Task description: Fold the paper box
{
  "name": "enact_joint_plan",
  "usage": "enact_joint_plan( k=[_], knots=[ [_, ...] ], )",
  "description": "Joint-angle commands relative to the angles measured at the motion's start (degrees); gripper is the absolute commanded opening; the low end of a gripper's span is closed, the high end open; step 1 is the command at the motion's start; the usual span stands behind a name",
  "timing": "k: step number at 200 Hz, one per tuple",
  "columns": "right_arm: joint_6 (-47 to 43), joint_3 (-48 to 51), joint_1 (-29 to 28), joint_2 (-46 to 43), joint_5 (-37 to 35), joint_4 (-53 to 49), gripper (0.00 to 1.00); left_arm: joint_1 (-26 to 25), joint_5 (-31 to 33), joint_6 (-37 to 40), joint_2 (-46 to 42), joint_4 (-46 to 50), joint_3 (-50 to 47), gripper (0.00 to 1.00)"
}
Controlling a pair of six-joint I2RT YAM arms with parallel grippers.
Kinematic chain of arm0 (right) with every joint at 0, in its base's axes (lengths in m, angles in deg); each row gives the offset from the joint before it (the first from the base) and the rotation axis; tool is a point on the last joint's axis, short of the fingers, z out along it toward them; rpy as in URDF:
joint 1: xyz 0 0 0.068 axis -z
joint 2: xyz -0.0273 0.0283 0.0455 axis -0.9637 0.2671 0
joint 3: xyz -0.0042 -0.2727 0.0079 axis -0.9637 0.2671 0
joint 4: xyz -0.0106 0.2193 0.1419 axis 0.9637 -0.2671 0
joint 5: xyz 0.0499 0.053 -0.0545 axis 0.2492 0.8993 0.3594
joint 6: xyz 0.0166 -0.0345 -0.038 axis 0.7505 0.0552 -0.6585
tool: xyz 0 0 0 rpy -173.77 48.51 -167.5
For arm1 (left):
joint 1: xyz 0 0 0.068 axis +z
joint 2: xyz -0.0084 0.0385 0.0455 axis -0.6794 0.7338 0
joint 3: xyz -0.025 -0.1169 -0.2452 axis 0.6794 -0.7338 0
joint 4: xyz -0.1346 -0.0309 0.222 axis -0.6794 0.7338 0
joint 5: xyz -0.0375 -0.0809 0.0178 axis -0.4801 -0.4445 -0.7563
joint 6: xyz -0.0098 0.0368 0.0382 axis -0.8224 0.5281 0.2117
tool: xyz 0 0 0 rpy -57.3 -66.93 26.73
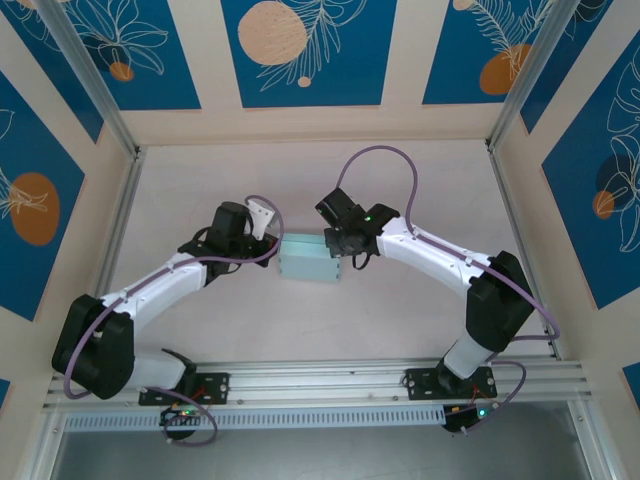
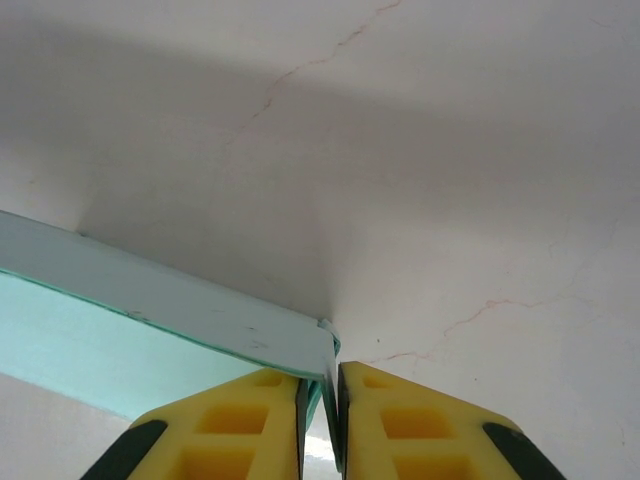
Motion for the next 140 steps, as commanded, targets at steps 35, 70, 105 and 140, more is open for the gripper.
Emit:
enact_joint_plan(
  k=[35,70,105,140],
  knots=[
    [2.5,-1.5,-1.0,-0.8,-1.8,-2.5,0.13,-1.0,0.8,0.0,-2.7,-3.3,-2.0,0.0],
    [3.8,-1.9,-1.1,-0.8,-2.2,-3.1,0.17,-1.8,2.5,-0.7,-4.2,-6.1,-4.0,0.0],
    [3.6,-1.9,-1.1,-0.9,-2.3,-3.0,0.17,-2.0,3.1,-0.5,-4.6,-5.7,-4.1,0.0],
    [3.8,-1.8,-1.3,-1.2,-3.0,-3.7,0.25,-2.0,3.4,-0.3,-4.3,-5.5,-3.7,0.0]
  ],
)
